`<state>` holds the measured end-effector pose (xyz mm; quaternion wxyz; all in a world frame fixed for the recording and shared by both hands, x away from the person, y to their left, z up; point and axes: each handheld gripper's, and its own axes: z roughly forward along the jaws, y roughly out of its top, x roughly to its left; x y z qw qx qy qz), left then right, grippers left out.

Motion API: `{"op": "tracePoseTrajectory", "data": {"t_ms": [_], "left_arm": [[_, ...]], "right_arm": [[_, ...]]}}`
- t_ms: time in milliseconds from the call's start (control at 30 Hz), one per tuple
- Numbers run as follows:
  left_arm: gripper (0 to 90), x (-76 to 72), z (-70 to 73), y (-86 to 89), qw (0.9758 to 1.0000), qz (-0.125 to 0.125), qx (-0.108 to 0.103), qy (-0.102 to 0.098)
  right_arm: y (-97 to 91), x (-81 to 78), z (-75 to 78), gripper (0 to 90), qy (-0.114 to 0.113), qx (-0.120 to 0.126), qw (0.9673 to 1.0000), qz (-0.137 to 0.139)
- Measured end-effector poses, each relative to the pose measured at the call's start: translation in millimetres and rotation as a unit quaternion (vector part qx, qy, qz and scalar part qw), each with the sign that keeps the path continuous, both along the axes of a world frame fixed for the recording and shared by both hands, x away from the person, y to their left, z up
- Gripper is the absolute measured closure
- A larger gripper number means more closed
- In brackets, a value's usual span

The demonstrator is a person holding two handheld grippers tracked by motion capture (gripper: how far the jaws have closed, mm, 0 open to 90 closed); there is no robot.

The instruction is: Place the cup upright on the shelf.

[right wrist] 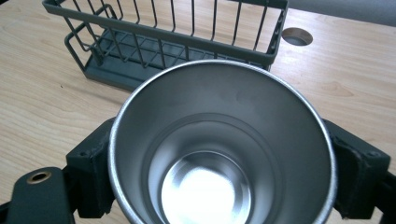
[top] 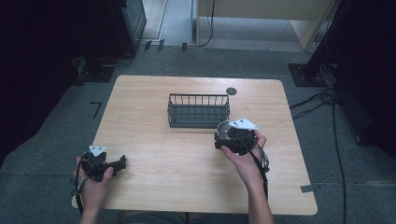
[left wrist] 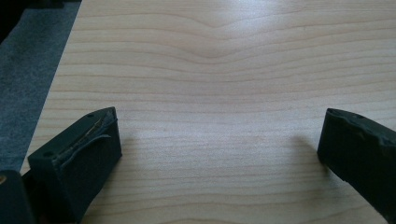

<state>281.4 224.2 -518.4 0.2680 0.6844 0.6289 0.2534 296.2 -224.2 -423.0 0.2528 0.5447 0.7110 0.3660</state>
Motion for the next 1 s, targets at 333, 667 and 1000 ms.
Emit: {"op": "tracePoseTrajectory", "data": {"t_ms": [333,667,1000], "left_arm": [[0.0,0.0,0.0,0.0,1.0000,0.000,0.000,0.000],[0.0,0.1,-0.1,-0.2,1.0000,0.001,-0.001,-0.001],[0.0,0.1,-0.1,-0.2,1.0000,0.001,-0.001,-0.001]], "right_arm": [[7.0,7.6,8.4,13.4,-0.006,-0.001,1.0000,0.006],[15.1,17.6,17.4,13.4,-0.014,-0.002,0.9998,0.012],[24.6,28.6,28.1,13.4,-0.023,-0.002,0.9996,0.019]]}}
